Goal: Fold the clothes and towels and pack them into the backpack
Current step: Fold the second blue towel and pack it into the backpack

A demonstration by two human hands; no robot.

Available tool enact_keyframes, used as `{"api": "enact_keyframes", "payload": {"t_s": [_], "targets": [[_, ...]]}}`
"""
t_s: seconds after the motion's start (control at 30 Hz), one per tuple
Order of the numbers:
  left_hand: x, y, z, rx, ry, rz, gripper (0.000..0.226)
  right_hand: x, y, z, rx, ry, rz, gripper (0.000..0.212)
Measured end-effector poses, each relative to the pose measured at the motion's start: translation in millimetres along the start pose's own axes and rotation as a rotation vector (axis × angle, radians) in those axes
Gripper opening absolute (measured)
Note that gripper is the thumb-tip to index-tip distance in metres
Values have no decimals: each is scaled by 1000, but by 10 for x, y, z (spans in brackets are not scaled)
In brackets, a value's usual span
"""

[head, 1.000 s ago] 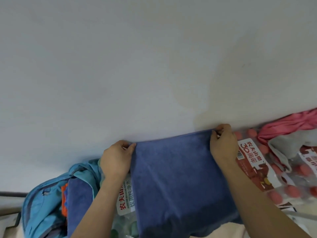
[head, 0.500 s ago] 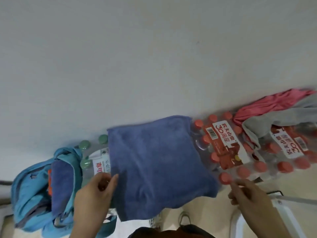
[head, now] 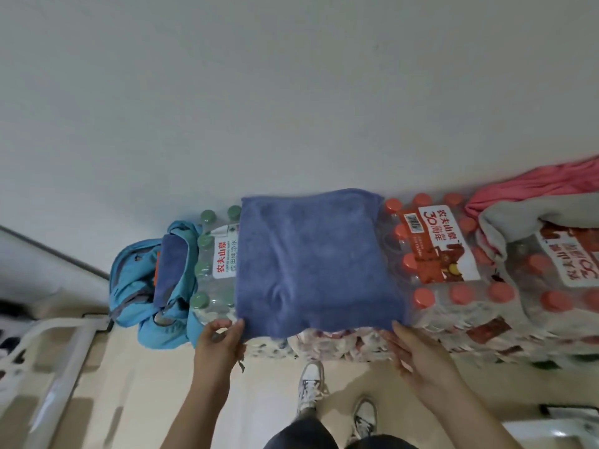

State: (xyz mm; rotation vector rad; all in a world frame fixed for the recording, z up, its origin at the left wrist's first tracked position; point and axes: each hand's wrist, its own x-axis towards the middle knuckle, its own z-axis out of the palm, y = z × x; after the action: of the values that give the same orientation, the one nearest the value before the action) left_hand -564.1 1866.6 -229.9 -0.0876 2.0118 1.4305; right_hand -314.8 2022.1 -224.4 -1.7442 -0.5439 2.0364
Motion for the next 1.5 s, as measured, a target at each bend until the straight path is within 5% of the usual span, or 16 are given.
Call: {"api": "enact_keyframes", "payload": {"t_s": [0.2,0.33,0.47,0.53,0.7,0.8,1.03,1.1,1.23,1.37,1.5], "targets": [[-156,79,-199,-235,-87,63,14,-119,106,-116,310,-35,-55,6],[-199,114,-362,-471,-285,-57,19,-301,71,-163,32,43,-365,21],[-257,197,-374,-486,-425,-77,19,-433,-24,-169,-130,-85,-512,19],[-262,231,-377,-475,-464,-35,42,-485,-61,-197,-204,-164,-528,19],[-328,285,-282,8,-234,309,42,-539,-106,-286,-482,-190,-648,34],[-347,368,-241,116,-161,446,17,-552,-138,-288,-701,-81,-832,28],[-225,353,-554,-147,-327,248,5,-410,-337,-390,-816,-23,-901,7],[-234,322,-651,-139,-376,275,33,-418,-426,-385,-750,-126,-829,8],[-257,382,-777,-134,-452,313,45,-465,-469,-230,-530,-200,-724,17],[-213,520,-604,-2,-319,361,7,-472,-526,0,-599,-108,-850,12],[-71,703,-295,96,-160,415,8,-432,-761,276,-755,46,-996,10]]}}
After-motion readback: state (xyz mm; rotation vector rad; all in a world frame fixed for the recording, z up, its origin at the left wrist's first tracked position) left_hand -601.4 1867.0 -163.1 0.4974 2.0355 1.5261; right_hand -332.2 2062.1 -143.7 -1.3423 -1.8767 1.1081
